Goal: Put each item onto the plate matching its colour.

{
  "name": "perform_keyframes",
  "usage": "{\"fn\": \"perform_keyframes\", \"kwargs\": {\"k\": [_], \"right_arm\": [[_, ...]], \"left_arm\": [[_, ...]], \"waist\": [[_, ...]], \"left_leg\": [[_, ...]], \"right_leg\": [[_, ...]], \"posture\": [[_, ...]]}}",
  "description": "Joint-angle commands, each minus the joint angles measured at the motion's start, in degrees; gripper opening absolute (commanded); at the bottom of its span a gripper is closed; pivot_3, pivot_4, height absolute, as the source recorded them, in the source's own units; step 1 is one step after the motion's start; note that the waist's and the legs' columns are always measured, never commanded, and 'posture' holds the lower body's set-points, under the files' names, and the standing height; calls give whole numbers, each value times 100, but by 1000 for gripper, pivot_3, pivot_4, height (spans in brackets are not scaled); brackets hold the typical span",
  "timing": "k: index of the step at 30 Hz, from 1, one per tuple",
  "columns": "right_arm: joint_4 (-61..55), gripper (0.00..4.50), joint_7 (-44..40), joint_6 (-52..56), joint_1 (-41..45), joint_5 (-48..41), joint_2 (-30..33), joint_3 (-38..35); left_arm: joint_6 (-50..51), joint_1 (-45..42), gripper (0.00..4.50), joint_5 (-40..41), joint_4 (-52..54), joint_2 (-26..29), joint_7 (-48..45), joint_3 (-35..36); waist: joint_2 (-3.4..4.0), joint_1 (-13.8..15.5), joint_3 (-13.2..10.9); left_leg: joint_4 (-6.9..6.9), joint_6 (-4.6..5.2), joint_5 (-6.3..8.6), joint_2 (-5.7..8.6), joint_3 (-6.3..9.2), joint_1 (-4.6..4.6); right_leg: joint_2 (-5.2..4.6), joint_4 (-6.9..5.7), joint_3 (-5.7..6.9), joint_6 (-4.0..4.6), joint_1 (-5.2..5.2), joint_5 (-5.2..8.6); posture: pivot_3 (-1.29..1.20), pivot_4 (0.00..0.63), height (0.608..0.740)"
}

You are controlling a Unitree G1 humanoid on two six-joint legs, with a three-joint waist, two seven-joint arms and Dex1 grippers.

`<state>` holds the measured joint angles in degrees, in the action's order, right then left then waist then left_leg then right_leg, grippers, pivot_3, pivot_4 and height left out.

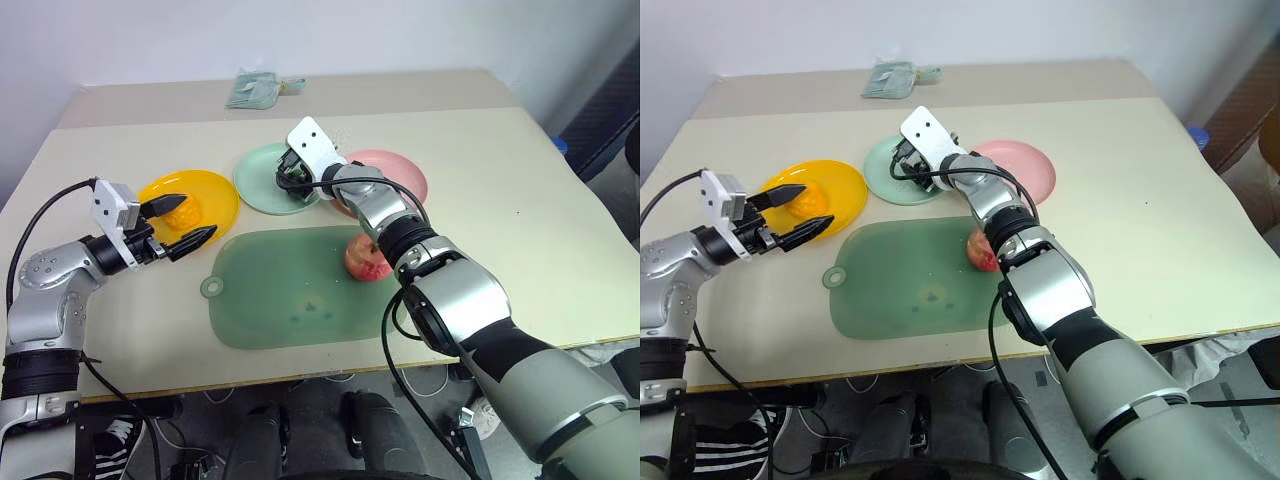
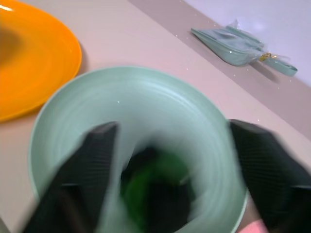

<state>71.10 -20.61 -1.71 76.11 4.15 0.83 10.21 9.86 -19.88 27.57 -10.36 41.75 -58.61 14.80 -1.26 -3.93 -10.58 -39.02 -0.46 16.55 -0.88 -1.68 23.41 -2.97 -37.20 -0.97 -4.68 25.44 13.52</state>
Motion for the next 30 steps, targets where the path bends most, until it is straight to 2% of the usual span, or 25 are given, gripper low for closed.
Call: {"fn": "perform_keyframes", "kwargs": {"k": [1,3,5,6,9,12,16,19,23,30], "right_arm": [[-256,4460,-57,-266,304,-131,54,-310],[-391,4460,-172,-249,332,-268,163,-511],[-980,4460,-745,93,146,-492,406,-657],[-1561,4460,-1200,456,-75,-668,551,-678],[-4299,4460,-2346,2444,-1105,-1361,1291,-576],[-6230,4460,-2823,4046,-1833,-1901,2043,-500],[-8243,4460,-3528,5246,-2889,-2613,3362,-630],[-8947,4460,-3662,5676,-3485,-2958,3993,-817],[-9542,4460,-3705,5659,-4168,-3082,4484,-819],[-9474,4460,-3349,5048,-4597,-2614,4620,-518]], "left_arm": [[17,24,4500,99,270,46,-41,117],[66,26,4500,132,306,57,-77,116],[85,54,4500,150,374,74,-181,85],[64,73,4500,144,413,71,-222,70],[207,213,4500,335,690,-14,-369,42],[407,365,4500,608,994,-85,-523,40],[409,468,4500,650,1135,-134,-801,-142],[357,443,4500,587,1107,-169,-912,-269],[285,382,4500,563,1038,-124,-1279,-427],[123,469,4500,398,1044,-208,-1407,-621]], "waist": [[0,-2,0],[1,0,0],[2,3,-1],[3,11,-2],[1,87,0],[3,159,-1],[5,180,-2],[5,171,-2],[5,145,-1],[5,175,-1]], "left_leg": [[0,0,0,0,0,0],[1,-1,0,0,1,0],[1,-2,0,1,2,0],[2,-2,0,2,2,1],[8,1,2,8,7,4],[11,10,7,11,7,10],[8,12,8,12,6,10],[5,12,7,12,5,-1],[-2,13,7,9,-2,-10],[-10,14,6,11,-9,-5]], "right_leg": [[-1,0,0,0,0,0],[-2,0,0,0,0,0],[-5,1,1,0,0,0],[-7,1,1,0,0,0],[-21,8,12,0,-4,0],[-28,9,18,0,-2,0],[-32,20,21,1,0,1],[-32,18,22,12,-9,7],[-31,11,21,21,-13,10],[-23,15,21,3,-12,1]], "posture": [[0,150,734],[0,150,734],[0,150,734],[0,150,734],[0,150,734],[0,150,734],[0,150,734],[0,150,734],[0,150,734],[0,150,734]]}}
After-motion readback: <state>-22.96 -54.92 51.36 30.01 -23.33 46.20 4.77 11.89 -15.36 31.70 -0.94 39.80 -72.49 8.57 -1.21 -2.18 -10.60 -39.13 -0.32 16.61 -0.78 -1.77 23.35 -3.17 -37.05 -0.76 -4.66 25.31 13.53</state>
